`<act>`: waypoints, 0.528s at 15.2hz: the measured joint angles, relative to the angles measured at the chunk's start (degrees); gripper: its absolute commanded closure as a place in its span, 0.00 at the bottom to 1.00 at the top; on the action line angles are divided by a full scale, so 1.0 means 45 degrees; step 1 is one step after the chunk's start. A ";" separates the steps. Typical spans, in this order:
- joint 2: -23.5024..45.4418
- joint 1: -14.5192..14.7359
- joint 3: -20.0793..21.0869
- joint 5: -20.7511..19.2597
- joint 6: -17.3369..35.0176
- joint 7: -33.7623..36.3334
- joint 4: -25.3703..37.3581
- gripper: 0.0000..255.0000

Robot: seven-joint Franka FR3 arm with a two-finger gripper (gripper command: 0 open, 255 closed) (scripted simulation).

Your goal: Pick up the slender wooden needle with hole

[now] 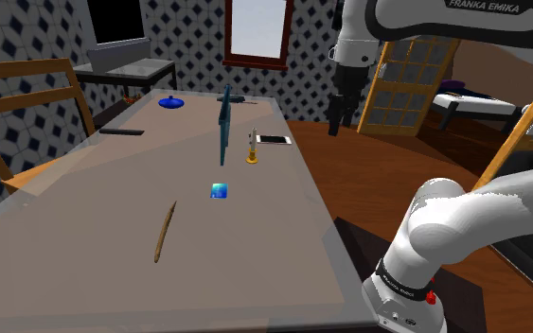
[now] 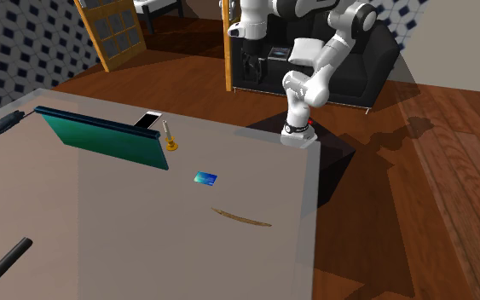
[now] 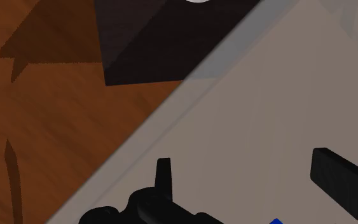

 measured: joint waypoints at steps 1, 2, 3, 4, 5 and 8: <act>0.0000 0.0000 0.0000 0.0000 0.0000 0.0000 0.0000 0.00; -0.0028 0.0008 0.0133 0.0117 0.0069 0.0214 -0.0098 0.00; 0.0047 0.0013 0.0300 0.0276 0.0214 0.0517 -0.0171 0.00; 0.0108 0.0038 0.0551 0.0500 0.0451 0.0926 -0.0353 0.00; 0.0163 0.0053 0.0790 0.0717 0.0724 0.1342 -0.0568 0.00; 0.0528 0.0104 0.1521 0.1372 0.1618 0.2606 -0.1055 0.00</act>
